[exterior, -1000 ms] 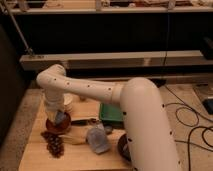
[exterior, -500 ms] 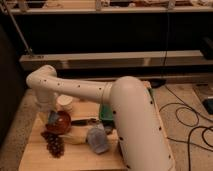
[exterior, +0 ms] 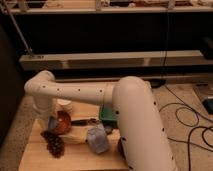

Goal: Wipe red bowl with sponge

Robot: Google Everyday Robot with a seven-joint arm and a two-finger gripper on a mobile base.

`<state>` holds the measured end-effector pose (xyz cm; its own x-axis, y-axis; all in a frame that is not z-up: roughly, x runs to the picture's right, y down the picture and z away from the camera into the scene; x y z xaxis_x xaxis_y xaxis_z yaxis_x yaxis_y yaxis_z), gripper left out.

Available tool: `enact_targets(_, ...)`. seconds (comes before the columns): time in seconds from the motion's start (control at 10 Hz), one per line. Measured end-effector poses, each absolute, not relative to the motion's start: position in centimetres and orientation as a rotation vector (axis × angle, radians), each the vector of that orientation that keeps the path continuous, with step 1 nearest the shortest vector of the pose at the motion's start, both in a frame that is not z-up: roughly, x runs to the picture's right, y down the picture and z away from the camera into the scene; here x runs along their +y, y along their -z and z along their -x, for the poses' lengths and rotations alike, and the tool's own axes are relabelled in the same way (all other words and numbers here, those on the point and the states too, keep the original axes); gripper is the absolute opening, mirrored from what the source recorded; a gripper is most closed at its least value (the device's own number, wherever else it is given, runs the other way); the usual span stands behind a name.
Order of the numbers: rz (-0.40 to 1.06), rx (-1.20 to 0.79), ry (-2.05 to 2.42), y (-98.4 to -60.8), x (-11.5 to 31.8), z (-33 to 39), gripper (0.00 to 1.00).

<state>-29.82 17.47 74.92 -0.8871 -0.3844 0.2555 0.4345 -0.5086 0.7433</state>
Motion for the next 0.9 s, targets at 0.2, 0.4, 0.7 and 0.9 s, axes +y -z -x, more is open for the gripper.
enact_targets(0.2, 0.102, -1.199, 2.37, -75.0, 18.5, 28.4, 0.04)
enact_targets(0.4, 0.12, -1.195, 2.346, -75.1, 18.9, 26.6, 0.04)
enact_targets(0.7, 0.148, -1.182, 2.31, -75.5, 19.0, 24.6, 0.04)
enact_targets(0.9, 0.159, -1.163, 2.295, -75.8, 18.6, 23.9, 0.04)
